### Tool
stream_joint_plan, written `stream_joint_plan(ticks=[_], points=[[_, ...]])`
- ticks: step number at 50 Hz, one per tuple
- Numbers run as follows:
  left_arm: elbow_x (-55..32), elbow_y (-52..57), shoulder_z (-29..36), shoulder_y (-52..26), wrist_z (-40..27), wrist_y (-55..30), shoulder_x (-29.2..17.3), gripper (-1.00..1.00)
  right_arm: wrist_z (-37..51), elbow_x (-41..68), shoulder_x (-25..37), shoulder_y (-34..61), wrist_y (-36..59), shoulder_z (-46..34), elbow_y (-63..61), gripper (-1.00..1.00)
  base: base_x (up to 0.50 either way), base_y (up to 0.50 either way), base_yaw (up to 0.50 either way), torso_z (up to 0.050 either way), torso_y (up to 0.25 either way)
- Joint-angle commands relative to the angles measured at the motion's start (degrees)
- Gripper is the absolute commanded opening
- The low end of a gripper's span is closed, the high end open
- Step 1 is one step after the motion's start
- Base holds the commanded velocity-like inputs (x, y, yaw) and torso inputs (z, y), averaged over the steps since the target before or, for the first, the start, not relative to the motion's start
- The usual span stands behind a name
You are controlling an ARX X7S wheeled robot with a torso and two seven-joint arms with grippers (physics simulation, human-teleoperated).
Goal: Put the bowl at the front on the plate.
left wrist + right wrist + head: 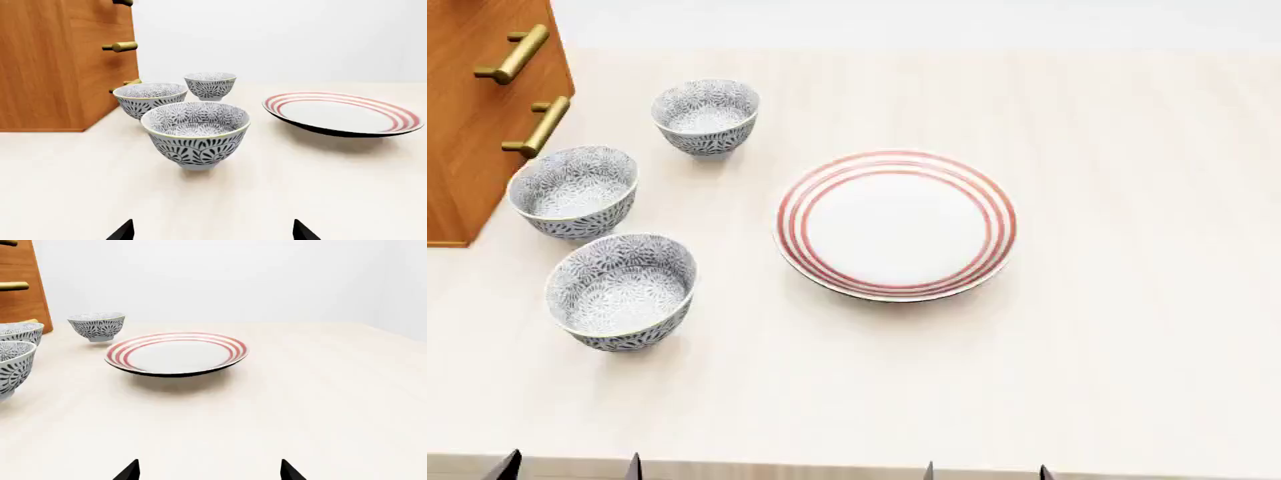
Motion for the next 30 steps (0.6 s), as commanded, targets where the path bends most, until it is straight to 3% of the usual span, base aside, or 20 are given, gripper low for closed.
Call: stream_joint_plan(ticks=[1, 15, 18, 21, 28, 30], points=[[-0.56, 0.0, 0.64, 0.0, 0.0, 0.0, -0.57, 1.0, 0.72, 0.54, 0.54, 0.0, 0.0, -0.72, 0.0, 1.0, 0.0, 0.0, 0.0, 0.0, 0.0], [1.74, 1.91, 4.37, 1.52, -4.57, 0.51, -3.1, 1.0, 2.8, 3.41, 2.77, 0.94, 5.52, -3.4, -0.56, 1.0, 0.0, 0.0, 0.0, 0.0, 0.0], [-3.78, 7.91, 2.3, 0.64, -4.03, -11.0, -2.62, 1.0, 3.13, 4.38, 3.08, 0.91, 8.88, -3.81, -3.59, 1.0, 0.0, 0.0, 0.0, 0.0, 0.0], [-2.17, 12.28, 3.37, 0.89, -4.82, -12.05, -3.79, 1.0, 4.01, 3.95, 3.81, 0.7, 14.1, -4.59, -9.89, 1.0, 0.0, 0.0, 0.0, 0.0, 0.0], [-2.51, 25.86, 4.49, -0.9, -5.07, -26.27, -5.93, 1.0, 4.83, 3.8, 5.92, 2.94, 30.72, -6.26, -27.81, 1.0, 0.0, 0.0, 0.0, 0.0, 0.0], [-4.18, 31.46, 3.94, -2.67, -4.6, -33.91, -6.18, 1.0, 4.77, 3.61, 6.93, 4.83, 37.16, -6.83, -32.53, 1.0, 0.0, 0.0, 0.0, 0.0, 0.0]])
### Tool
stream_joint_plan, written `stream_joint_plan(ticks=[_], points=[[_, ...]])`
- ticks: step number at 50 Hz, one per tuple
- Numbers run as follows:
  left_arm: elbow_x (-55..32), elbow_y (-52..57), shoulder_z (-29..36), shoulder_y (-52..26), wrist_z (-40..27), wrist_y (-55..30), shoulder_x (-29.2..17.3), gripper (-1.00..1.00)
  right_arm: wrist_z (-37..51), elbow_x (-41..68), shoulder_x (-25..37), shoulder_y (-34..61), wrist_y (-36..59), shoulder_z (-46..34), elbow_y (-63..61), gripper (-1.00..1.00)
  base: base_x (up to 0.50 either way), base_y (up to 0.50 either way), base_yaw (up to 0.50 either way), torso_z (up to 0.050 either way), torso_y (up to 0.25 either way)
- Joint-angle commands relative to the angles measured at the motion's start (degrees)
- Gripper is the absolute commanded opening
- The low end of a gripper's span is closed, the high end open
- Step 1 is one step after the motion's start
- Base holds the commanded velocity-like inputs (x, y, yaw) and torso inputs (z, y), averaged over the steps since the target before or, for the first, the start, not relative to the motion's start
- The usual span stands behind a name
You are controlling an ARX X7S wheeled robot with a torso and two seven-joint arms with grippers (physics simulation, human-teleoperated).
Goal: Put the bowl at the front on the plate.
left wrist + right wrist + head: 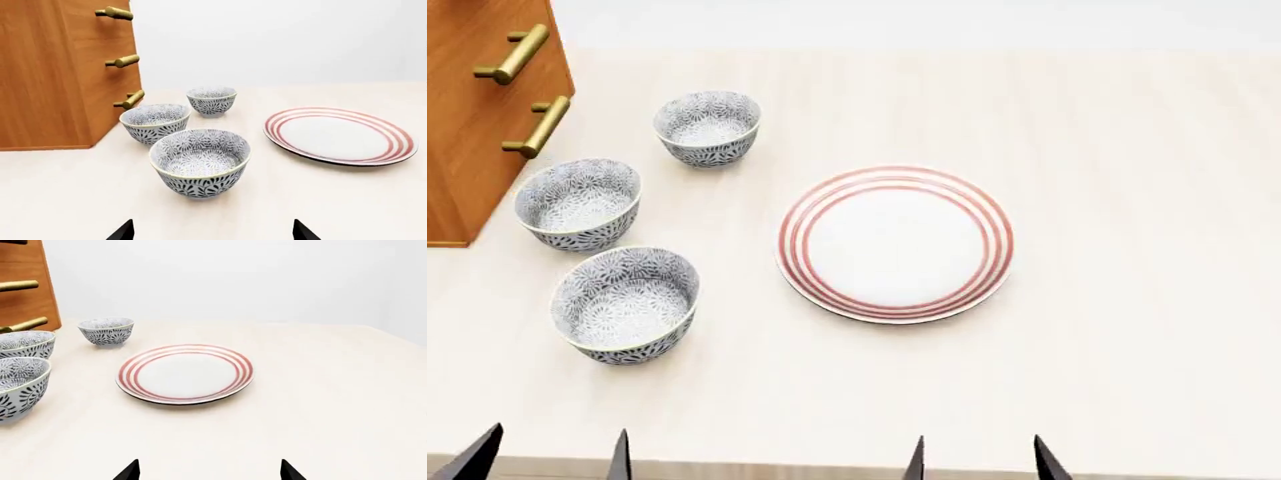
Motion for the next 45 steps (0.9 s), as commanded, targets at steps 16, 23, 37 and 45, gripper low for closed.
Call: stream_joint_plan(ticks=[16, 23, 37, 45], points=[[-5.73, 39.55, 0.56, -26.33, -0.91, -59.1, -2.21, 1.0, -0.84, 2.91, 6.4, 29.07, 65.1, -1.51, -43.84, 1.0, 0.0, 0.0, 0.0, 0.0, 0.0], [-7.26, 43.83, -0.91, -38.09, -1.04, -72.88, -0.26, 1.0, 12.45, 24.18, 10.83, 40.93, 72.79, 3.28, -43.1, 1.0, 0.0, 0.0, 0.0, 0.0, 0.0], [-77.06, 26.77, -10.73, -61.27, -54.31, -74.41, -9.19, 1.0, 60.67, 87.23, 22.57, 67.5, 71.32, -0.55, -24.5, 1.0, 0.0, 0.0, 0.0, 0.0, 0.0], [-90.98, 20.57, -9.15, -68.54, -66.36, -71.61, -11.61, 1.0, 63.12, 91.22, 23.65, 74.69, 69.97, -4.65, -20.51, 1.0, 0.0, 0.0, 0.0, 0.0, 0.0]])
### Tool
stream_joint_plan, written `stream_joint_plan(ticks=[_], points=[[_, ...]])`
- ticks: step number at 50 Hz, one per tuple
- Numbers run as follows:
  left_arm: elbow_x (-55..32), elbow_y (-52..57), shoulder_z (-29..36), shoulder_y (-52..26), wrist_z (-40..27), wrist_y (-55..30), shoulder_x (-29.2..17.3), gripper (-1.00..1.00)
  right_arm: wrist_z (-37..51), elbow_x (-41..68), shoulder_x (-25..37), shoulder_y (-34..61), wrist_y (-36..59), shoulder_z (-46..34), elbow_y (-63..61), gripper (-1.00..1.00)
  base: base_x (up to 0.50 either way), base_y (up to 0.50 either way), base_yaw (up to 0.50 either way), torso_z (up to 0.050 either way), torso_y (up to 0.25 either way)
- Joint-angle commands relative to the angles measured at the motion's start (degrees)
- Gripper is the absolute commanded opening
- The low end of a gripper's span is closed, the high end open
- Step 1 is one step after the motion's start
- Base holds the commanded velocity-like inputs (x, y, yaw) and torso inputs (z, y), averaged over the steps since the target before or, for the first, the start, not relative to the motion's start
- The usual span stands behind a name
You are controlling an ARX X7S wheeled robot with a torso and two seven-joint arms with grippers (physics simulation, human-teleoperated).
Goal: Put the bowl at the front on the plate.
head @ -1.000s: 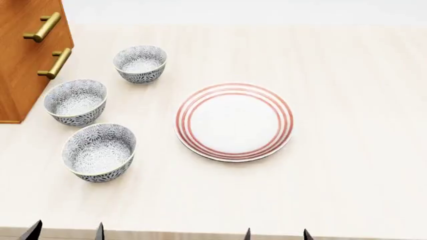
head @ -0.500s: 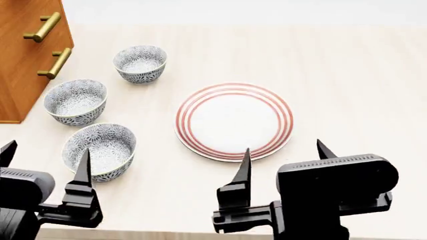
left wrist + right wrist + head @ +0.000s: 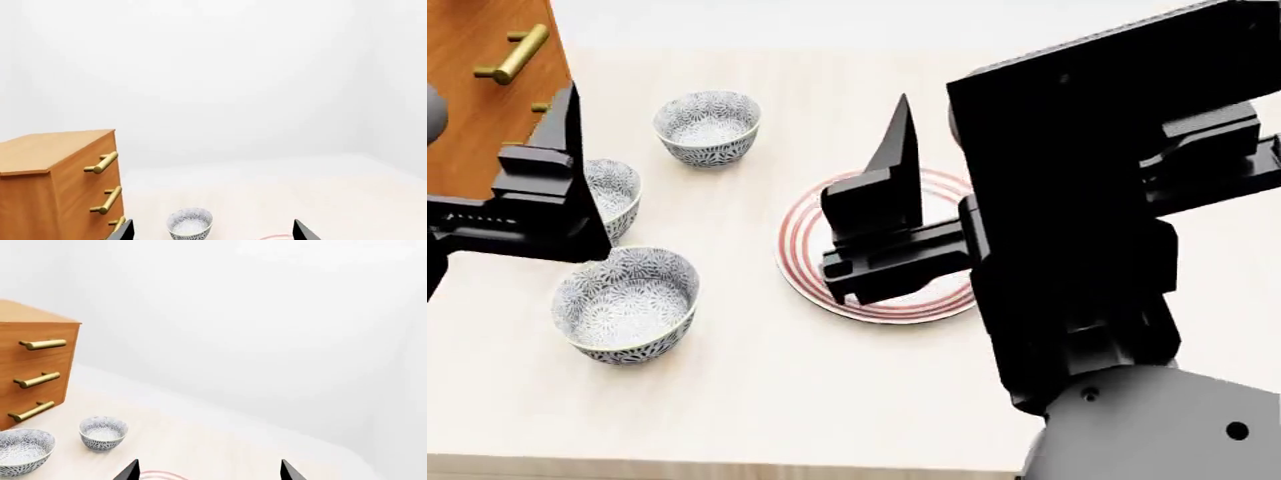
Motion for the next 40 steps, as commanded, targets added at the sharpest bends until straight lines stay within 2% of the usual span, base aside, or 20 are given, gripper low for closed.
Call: stream_joint_plan(ticks=[1, 10, 23, 40], points=[[-28.28, -7.78, -0.92, -13.32, -22.56, -0.43, -4.05, 1.0, 11.36, 16.59, 3.5, 13.27, 0.56, -4.3, 6.35, 1.0, 0.0, 0.0, 0.0, 0.0, 0.0], [-31.78, -9.82, 1.13, -16.88, -25.99, 1.69, -5.64, 1.0, 9.44, 15.55, 3.62, 18.15, -0.12, -7.39, 9.18, 1.0, 0.0, 0.0, 0.0, 0.0, 0.0], [-36.16, -11.41, 2.79, -16.44, -28.88, 4.99, -6.8, 1.0, 7.73, 14.83, 5.19, 17.05, -2.46, -8.33, 9.02, 1.0, 0.0, 0.0, 0.0, 0.0, 0.0], [-34.73, -10.91, 2.75, -14.51, -26.38, 6.74, -7.94, 1.0, 8.94, 16.98, 6.46, 16.59, -4.45, -9.73, 8.85, 1.0, 0.08, 0.0, 0.0, 0.0, 0.0]])
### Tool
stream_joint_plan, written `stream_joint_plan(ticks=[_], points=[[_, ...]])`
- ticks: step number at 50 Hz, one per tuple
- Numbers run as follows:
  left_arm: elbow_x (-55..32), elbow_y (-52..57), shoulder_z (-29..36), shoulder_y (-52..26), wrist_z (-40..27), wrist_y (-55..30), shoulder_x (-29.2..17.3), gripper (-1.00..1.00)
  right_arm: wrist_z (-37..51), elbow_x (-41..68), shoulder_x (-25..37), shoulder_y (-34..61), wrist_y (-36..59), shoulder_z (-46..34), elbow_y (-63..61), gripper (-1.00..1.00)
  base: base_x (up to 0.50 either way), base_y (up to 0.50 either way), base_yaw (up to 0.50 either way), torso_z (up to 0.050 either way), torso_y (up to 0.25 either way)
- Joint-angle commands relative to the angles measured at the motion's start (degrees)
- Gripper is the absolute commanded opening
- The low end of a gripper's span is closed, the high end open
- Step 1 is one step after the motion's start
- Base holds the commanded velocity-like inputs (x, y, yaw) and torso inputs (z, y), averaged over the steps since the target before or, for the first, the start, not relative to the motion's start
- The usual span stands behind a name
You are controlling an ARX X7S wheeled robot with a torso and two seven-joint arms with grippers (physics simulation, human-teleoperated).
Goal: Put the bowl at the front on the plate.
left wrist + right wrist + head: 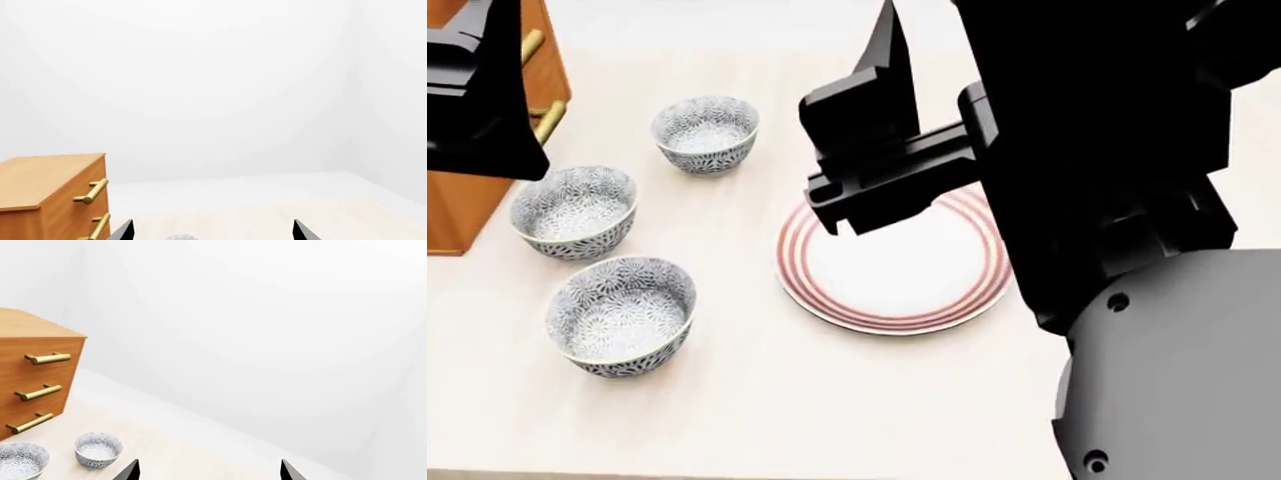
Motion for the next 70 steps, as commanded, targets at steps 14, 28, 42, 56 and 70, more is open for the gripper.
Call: stream_joint_plan(ticks=[14, 28, 42, 56, 70], points=[[1.69, 1.01, 0.34, 1.96, 2.64, 2.0, -1.82, 1.0, -0.36, -0.19, 1.19, 0.2, -2.13, -2.43, -0.07, 1.0, 0.18, 0.0, 0.0, 0.0, 0.0], [2.09, 1.71, 1.17, 1.7, 2.79, 2.95, -2.62, 1.0, 0.08, 0.51, 1.82, 0.76, -3.23, -3.24, -0.16, 1.0, 0.18, 0.0, 0.0, 0.0, 0.0], [2.58, 1.88, 1.77, 1.48, 3.44, 3.72, -3.39, 1.0, 0.4, 0.94, 2.51, 1.12, -4.18, -3.95, -0.24, 1.0, 0.18, 0.0, 0.0, 0.0, 0.0], [2.85, 2.11, 2.59, 1.4, 3.63, 4.62, -3.87, 1.0, 0.52, 1.68, 3.36, 1.35, -4.98, -4.53, -0.37, 1.0, 0.18, 0.0, 0.0, 0.0, 0.0], [3.52, 2.2, 3.02, 1.96, 4.35, 5.55, -4.41, 1.0, -0.16, 0.98, 3.51, 0.98, -5.82, -5.31, -0.42, 1.0, 0.18, 0.0, 0.0, 0.0, 0.0]])
